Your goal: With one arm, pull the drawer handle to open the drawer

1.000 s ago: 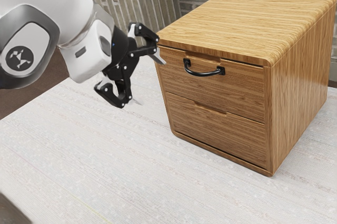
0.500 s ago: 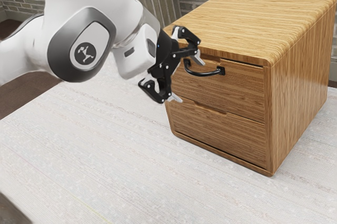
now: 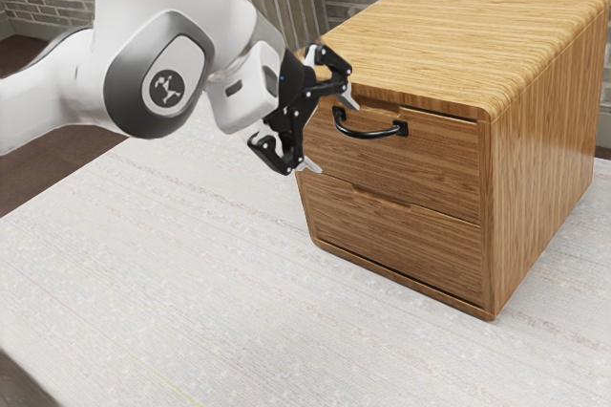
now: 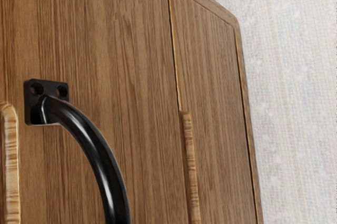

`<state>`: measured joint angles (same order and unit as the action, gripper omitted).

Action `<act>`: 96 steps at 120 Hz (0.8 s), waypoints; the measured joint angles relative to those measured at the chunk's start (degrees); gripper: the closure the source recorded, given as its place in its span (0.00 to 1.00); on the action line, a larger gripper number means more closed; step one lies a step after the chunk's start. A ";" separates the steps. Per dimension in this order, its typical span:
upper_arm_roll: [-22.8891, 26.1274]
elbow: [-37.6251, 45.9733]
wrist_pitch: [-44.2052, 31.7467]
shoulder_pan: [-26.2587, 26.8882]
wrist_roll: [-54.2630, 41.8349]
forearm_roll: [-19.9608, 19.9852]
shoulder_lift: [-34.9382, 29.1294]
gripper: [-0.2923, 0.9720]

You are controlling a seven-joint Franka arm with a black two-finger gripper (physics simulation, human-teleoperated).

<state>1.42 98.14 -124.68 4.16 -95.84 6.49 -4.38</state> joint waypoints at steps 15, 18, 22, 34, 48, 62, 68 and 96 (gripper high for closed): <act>0.03 0.04 -0.05 -0.07 -0.47 0.01 0.66 0.23; 0.01 0.12 -0.06 -0.05 -0.55 0.01 0.71 0.23; 0.01 0.32 -0.07 -0.04 -0.66 0.01 0.77 0.23; -0.01 0.67 -0.09 0.00 -0.93 0.02 1.58 0.23; 0.00 0.98 -0.10 -0.01 -1.13 0.02 2.58 0.23; 0.00 1.37 -0.11 -0.04 -1.28 0.02 2.38 0.23; 0.05 2.27 -0.43 -0.09 -1.33 0.02 1.58 0.24; -0.04 6.24 -2.75 0.01 -1.55 -0.04 -0.93 0.24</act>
<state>1.38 104.39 -127.43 4.16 -97.39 6.44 -5.31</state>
